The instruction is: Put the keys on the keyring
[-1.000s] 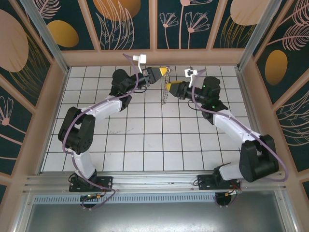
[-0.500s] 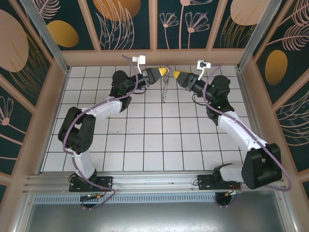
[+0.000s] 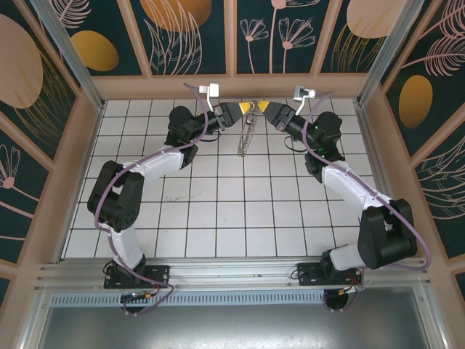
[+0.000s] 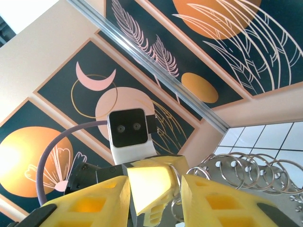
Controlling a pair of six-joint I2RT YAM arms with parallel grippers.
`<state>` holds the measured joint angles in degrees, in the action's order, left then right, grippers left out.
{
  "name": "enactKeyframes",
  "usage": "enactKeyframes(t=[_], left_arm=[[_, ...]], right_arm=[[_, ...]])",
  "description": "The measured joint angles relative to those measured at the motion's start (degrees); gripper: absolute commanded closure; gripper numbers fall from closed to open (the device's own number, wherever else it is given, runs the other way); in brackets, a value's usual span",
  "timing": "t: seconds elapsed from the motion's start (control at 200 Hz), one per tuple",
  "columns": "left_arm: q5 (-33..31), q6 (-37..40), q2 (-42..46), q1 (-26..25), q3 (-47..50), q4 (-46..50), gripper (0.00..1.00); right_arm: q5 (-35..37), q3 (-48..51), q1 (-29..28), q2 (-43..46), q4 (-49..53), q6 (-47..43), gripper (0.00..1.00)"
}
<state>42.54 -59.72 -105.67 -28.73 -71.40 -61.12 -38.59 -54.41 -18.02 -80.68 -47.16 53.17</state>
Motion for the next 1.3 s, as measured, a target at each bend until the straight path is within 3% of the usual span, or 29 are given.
enactKeyframes(t=[0.731,0.811,0.931,1.061,1.171,1.301], left_arm=[[0.0,0.0,-0.02,-0.24,-0.02,-0.02,1.0],[0.02,0.0,-0.02,-0.26,-0.02,-0.02,1.0],[-0.02,-0.17,-0.02,-0.28,-0.02,-0.44,1.0],[-0.42,-0.46,-0.02,-0.22,-0.02,-0.44,1.0],[-0.46,0.33,-0.02,-0.24,-0.26,-0.17,0.73],[-0.17,3.67,0.39,-0.09,-1.49,3.67,0.59]], right_arm=[[-0.94,-1.07,-1.77,-4.02,-1.95,1.44,0.74],[-0.94,-1.11,-1.95,-4.26,-2.05,1.46,0.81],[-0.9,-1.16,-1.9,-4.76,-2.19,1.55,1.0],[-1.03,-1.55,-1.9,-5.01,-2.34,1.4,1.0],[-1.97,-2.23,-1.55,-5.14,-1.51,0.79,1.0],[-5.44,-5.2,0.33,-6.36,2.21,-1.62,1.0]])
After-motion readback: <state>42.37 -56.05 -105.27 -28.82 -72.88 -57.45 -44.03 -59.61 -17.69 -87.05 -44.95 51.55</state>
